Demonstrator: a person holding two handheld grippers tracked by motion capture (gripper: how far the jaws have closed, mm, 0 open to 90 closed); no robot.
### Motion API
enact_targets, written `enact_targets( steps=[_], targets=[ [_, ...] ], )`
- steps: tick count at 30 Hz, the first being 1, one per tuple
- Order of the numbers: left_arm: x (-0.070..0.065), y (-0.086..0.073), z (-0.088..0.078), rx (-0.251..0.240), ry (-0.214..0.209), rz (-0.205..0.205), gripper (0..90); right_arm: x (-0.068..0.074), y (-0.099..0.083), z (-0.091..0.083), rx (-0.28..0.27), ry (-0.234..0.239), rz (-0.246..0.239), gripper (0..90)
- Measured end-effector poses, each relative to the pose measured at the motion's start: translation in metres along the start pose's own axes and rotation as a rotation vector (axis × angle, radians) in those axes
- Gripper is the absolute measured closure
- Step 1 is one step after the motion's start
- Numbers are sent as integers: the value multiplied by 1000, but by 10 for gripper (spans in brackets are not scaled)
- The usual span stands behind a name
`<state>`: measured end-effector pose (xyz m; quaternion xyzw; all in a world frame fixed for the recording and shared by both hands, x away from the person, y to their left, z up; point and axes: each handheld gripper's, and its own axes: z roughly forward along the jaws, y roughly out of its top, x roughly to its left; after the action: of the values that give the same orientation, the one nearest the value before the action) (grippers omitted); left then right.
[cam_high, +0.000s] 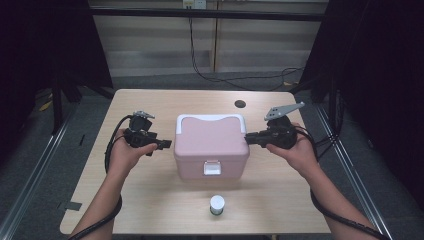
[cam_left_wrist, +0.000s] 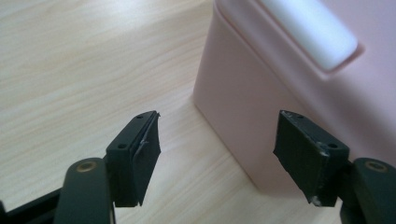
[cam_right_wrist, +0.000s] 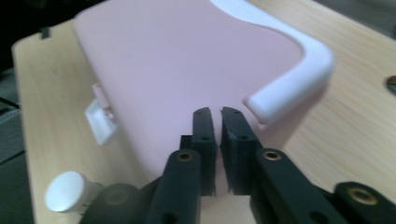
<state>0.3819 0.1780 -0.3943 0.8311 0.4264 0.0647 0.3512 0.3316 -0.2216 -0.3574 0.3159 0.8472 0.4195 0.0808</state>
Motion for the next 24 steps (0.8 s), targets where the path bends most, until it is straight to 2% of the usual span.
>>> enact_targets(
  steps=[2, 3, 9, 10, 19, 24],
  targets=[
    [1, 8, -1, -8, -5, -3, 289, 2, 2, 3, 0, -12, -8, 896],
    [2, 11, -1, -2, -7, -4, 281, 2, 3, 5, 1, 2, -3, 900],
    [5, 26, -6, 26, -8, -30, 264, 9, 9, 11, 21, -21, -33, 900],
    [5, 31, -10, 9, -14, -44, 260, 9, 9, 11, 22, -24, -39, 900],
    [2, 52, -25, -23, -26, -94, 221, 10, 5, 11, -6, -16, -16, 900],
    [-3, 63, -22, -23, -29, -88, 221, 12, 6, 11, 0, -22, -21, 900]
  ],
)
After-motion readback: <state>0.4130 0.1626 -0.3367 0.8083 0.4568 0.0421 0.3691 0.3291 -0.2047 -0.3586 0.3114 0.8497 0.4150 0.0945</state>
